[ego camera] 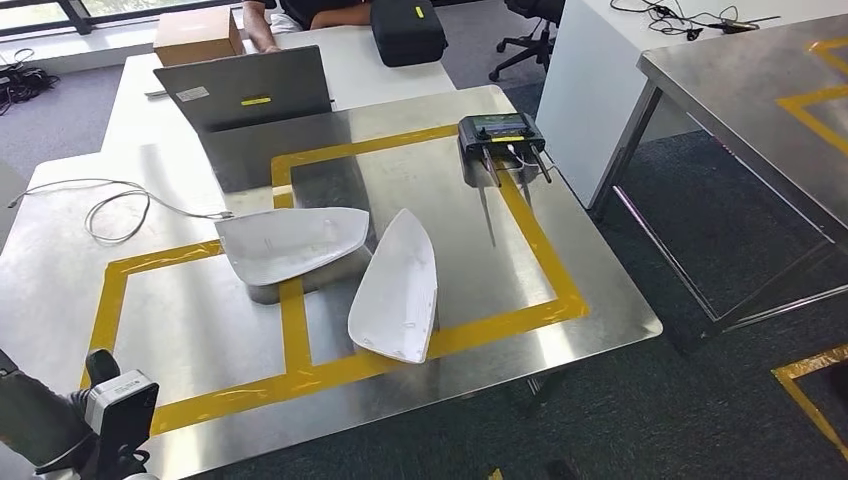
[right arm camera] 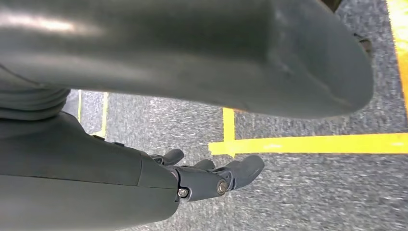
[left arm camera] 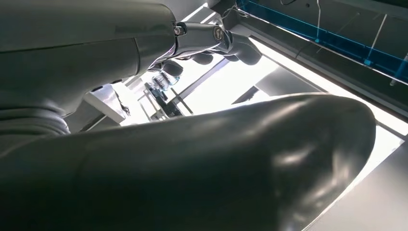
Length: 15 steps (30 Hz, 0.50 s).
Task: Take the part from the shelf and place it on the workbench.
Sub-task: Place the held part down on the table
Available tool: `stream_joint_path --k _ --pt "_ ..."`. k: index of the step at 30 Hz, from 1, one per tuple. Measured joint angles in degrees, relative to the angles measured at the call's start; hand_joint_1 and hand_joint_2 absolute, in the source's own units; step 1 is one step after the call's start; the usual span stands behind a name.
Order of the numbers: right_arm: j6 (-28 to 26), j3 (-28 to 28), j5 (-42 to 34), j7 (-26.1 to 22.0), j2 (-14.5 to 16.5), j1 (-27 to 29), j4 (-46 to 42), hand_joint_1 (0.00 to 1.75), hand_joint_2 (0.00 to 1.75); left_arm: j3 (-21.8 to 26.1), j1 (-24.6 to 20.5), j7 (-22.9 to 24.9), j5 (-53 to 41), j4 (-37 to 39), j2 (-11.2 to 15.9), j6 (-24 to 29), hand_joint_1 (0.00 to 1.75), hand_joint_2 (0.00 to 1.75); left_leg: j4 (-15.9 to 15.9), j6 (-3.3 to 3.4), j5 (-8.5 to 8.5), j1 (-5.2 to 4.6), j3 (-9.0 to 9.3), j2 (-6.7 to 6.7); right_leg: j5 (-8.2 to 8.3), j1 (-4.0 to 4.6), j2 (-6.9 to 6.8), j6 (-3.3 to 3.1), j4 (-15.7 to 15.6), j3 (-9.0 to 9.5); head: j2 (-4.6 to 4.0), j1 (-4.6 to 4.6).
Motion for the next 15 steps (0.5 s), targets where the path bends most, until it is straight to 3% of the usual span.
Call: stream_joint_path --k 2,3,6,7,9,11,12,13,14,15 --pt "-0.1 0.0 0.1 0.0 0.0 -0.1 0.0 0.0 0.0 0.2 0.2 -0.5 -0.1 -0.1 -0.3 0.0 0.0 0.0 -6.9 -0.07 1.9 0.03 4.12 -0.25 0.29 -0.2 0.11 0.62 0.9 -0.97 0.0 -0.01" --pt "0.0 0.0 0.2 -0.1 0.0 -0.1 0.0 0.0 0.0 0.4 0.5 -0.8 0.1 -0.2 -0.4 0.0 0.0 0.0 -8.7 0.12 2.16 -0.02 4.94 -0.42 0.49 -0.19 0.23 1.0 1.2 -1.27 0.0 0.01" --pt "0.1 0.0 0.8 -0.3 -0.1 0.0 0.0 0.0 0.0 1.1 1.4 -1.4 1.0 -0.5 -0.7 0.0 0.0 0.0 -8.9 1.58 2.67 -0.21 3.97 -0.58 1.38 -0.2 0.6 2.27 1.2 -1.74 0.0 0.04" --pt "0.1 0.0 1.0 -0.1 -0.1 0.0 0.0 0.0 0.0 1.3 1.5 -1.4 1.1 -0.5 -0.8 0.0 0.0 0.0 -8.9 2.18 3.07 -0.17 3.66 -0.49 0.91 -0.27 0.6 2.64 1.6 -2.05 0.0 0.06" --pt "0.2 0.1 1.5 0.2 -0.1 0.1 0.0 0.0 0.0 1.6 1.9 -1.7 1.0 -0.6 -1.1 0.0 0.0 0.0 -9.1 3.11 4.2 -0.03 2.74 -0.28 -2.88 -0.38 0.46 3.17 5.0 -3.42 0.0 0.12" --pt "0.3 0.1 1.9 0.1 0.0 0.0 0.0 0.0 0.0 2.0 2.5 -2.1 0.9 -0.7 -1.7 0.0 0.0 0.0 -8.9 3.41 5.36 -0.14 1.42 -0.17 -8.38 -0.35 0.37 3.41 12.1 -5.44 0.0 0.18" --pt "0.3 0.1 2.0 -0.1 0.0 -0.1 0.0 0.0 0.0 2.2 2.8 -2.3 0.8 -0.8 -1.9 0.0 0.0 0.0 -8.9 3.43 5.89 -0.23 0.67 -0.09 -9.92 -0.31 0.37 3.42 15.3 -6.04 0.0 0.19" --pt "0.4 0.1 2.1 -0.3 0.0 -0.1 0.0 0.0 0.0 2.5 3.2 -2.5 0.9 -0.8 -2.1 0.0 0.0 0.0 -8.8 3.43 6.39 -0.32 -0.06 0.01 -10.2 -0.24 0.37 3.31 17.1 -5.83 0.0 0.19" --pt "0.3 0.1 2.2 -0.4 0.0 -0.1 0.0 0.0 0.0 2.8 3.5 -2.5 0.9 -0.8 -2.2 0.0 0.0 0.0 -8.7 3.39 6.87 -0.4 -0.77 0.09 -9.33 -0.15 0.37 3.09 16.7 -4.54 0.0 0.19" --pt "0.3 0.2 2.4 -0.4 0.0 -0.2 0.0 0.0 0.0 3.1 3.8 -2.4 0.8 -0.8 -2.3 0.0 0.0 0.0 -8.6 3.32 7.35 -0.47 -1.42 0.12 -7.9 -0.03 0.37 2.75 14.2 -2.23 0.0 0.19"
